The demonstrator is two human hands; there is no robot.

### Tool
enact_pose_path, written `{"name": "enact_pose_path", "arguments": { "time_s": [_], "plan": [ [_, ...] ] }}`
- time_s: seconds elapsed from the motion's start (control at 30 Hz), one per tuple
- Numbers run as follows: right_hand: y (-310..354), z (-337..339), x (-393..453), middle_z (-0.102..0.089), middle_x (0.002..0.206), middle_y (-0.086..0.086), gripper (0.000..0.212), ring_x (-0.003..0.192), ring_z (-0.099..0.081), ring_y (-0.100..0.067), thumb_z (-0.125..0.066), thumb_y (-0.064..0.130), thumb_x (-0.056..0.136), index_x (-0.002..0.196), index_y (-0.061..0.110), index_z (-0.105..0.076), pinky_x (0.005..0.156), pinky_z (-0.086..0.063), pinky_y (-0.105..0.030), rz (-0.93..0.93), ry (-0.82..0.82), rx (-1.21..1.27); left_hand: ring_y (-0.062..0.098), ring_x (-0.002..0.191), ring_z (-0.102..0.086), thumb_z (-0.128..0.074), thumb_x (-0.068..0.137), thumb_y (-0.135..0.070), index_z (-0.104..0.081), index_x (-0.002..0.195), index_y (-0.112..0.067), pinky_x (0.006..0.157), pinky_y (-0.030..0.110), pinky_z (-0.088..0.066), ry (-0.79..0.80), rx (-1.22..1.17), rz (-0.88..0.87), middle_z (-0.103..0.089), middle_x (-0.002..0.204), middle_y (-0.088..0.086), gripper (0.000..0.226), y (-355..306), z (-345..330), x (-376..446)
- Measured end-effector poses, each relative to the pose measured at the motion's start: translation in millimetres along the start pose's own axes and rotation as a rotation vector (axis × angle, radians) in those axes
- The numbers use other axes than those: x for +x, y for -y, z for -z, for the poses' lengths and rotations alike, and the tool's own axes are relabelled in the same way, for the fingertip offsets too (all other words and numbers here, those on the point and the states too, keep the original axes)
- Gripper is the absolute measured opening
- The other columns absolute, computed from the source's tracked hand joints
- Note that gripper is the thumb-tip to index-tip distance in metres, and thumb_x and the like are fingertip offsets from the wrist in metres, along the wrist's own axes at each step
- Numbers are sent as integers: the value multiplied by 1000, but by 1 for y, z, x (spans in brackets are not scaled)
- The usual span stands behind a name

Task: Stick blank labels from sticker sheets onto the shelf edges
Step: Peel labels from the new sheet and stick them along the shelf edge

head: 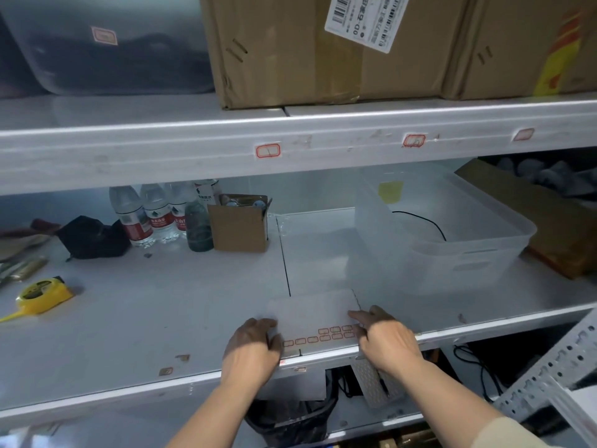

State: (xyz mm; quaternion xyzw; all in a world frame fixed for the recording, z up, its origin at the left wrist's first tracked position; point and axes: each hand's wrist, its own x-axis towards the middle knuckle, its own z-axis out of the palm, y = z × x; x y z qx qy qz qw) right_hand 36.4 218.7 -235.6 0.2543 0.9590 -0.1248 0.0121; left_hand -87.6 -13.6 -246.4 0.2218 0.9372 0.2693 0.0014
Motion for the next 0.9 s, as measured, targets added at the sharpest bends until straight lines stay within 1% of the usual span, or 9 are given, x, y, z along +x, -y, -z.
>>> {"name": "enact_pose_path", "arguments": {
  "time_s": [0.23,0.37,0.43,0.5,0.57,0.67,0.77,0.83,0.9],
  "plan": [
    [-2,-1,-2,-51,136,1,47,120,-62,-24,-42,38,103,149,44,-44,98,-53,-34,6,9,38,23,118,-62,-60,97,-35,-69,129,-31,96,29,-51,-27,-51,-5,-67,124,0,33,3,-3,-5],
    [-3,0,-2,-50,144,-2,48,129,-56,-25,-43,35,104,151,43,-43,104,-50,-34,5,33,79,24,121,-60,-60,98,-33,-69,130,-28,100,29,-49,-24,-77,15,-67,125,1,34,2,-4,-6],
    [-1,4,-4,-50,142,-3,48,129,-56,-26,-42,32,105,152,39,-42,104,-50,-35,12,52,79,23,124,-58,-59,99,-34,-68,131,-29,102,30,-48,-21,-86,31,-66,126,0,34,0,-3,-8],
    [0,6,-5,-47,150,-8,49,129,-57,-29,-41,30,104,154,31,-41,105,-50,-36,14,82,43,23,125,-57,-59,99,-36,-69,129,-30,103,33,-48,-28,-98,36,-66,126,-1,32,1,-3,-10],
    [1,10,-11,-46,153,-12,48,125,-60,-32,-41,28,102,149,21,-47,103,-51,-39,-9,84,6,24,119,-61,-60,100,-37,-70,126,-29,98,34,-51,-41,-129,35,-67,121,-2,29,0,-1,-12],
    [2,14,-17,-53,141,-8,49,118,-64,-30,-44,29,99,148,24,-47,98,-53,-39,30,24,58,24,104,-66,-62,99,-35,-71,119,-28,88,32,-52,-73,-184,23,-69,110,-2,23,0,3,-13],
    [-1,20,-27,-59,133,-2,45,120,-63,-25,-47,42,101,142,26,-52,99,-51,-36,35,12,135,14,87,-63,-64,97,-28,-71,113,-28,79,26,-49,-48,-232,-44,-67,100,-7,17,-10,11,-17],
    [-3,26,-30,-62,118,4,42,114,-62,-19,-50,50,100,134,28,-59,92,-48,-30,25,-9,217,1,78,-61,-67,96,-23,-73,101,-33,71,12,-44,9,-359,-115,-71,94,-11,12,-27,23,-20],
    [2,39,-32,-66,104,9,34,104,-65,-16,-54,52,99,118,29,-69,83,-46,-28,29,-45,342,1,75,-65,-70,96,-26,-72,89,-37,68,11,-47,43,-501,-181,-75,86,-11,13,-52,40,-21]
  ]
}}
